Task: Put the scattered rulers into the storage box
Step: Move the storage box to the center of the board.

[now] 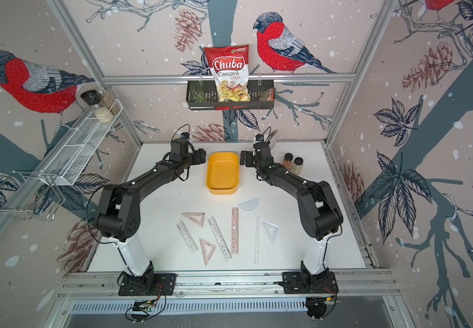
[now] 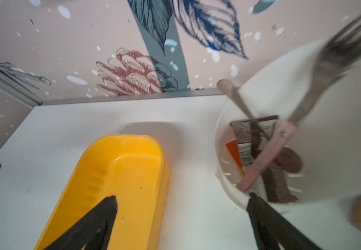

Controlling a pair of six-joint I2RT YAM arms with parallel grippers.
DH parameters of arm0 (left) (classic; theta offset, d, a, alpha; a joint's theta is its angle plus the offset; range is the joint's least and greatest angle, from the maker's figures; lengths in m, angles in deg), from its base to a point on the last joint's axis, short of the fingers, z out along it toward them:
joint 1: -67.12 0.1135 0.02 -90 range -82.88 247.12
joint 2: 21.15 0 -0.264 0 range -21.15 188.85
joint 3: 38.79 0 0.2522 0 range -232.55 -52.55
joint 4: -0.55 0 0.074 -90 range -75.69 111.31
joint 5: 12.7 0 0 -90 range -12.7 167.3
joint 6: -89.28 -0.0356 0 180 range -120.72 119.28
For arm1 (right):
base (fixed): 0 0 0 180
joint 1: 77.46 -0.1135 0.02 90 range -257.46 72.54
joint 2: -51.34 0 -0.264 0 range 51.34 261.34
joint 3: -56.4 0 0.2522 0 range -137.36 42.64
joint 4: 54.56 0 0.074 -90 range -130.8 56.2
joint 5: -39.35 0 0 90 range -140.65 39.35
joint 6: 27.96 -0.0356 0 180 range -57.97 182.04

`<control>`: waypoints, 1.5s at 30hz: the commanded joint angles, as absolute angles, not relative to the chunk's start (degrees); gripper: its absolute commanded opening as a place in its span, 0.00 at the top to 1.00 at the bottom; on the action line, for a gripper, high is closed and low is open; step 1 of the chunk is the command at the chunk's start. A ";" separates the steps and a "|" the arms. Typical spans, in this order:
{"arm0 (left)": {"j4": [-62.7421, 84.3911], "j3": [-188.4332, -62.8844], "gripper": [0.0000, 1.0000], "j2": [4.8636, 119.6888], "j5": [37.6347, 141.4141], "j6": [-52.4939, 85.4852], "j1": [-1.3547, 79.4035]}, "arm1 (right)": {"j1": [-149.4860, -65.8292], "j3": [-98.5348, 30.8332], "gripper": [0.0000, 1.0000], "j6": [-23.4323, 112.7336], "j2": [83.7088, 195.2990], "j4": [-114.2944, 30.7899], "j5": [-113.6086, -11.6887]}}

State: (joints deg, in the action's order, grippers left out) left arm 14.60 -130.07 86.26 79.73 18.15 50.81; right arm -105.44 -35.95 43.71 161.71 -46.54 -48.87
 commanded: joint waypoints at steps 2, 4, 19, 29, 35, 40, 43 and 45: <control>23.38 -133.57 0.20 90.11 90.23 21.59 50.39 | -104.64 -44.74 0.02 40.65 170.25 -35.90 -61.22; 25.81 -135.37 0.25 92.01 91.24 20.98 50.40 | -104.35 -47.78 0.09 40.12 173.27 -35.47 -64.33; 24.68 -129.49 0.69 90.39 94.44 22.81 49.89 | -108.70 -50.85 0.65 41.14 176.20 -32.00 -65.00; 22.03 -119.39 0.73 83.34 92.20 25.36 48.73 | -111.44 -41.95 0.69 38.90 171.04 -35.21 -63.53; 20.04 -114.78 0.72 80.43 90.75 26.60 48.49 | -112.65 -37.62 0.68 38.12 168.37 -36.59 -62.36; 18.97 -112.70 0.69 79.28 90.33 27.52 48.16 | -112.78 -35.29 0.63 37.71 166.71 -37.01 -61.65; 18.79 -112.00 0.65 78.69 89.89 27.77 48.01 | -112.78 -34.64 0.59 37.67 165.89 -36.95 -61.07; 18.87 -111.88 0.61 78.06 89.09 27.96 47.99 | -112.71 -34.37 0.56 37.82 165.43 -36.83 -60.85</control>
State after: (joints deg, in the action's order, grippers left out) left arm 20.66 -112.15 79.01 90.57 27.39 48.18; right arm -112.66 -34.79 38.07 166.41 -34.95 -61.94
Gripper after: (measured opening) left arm 0.381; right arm 0.433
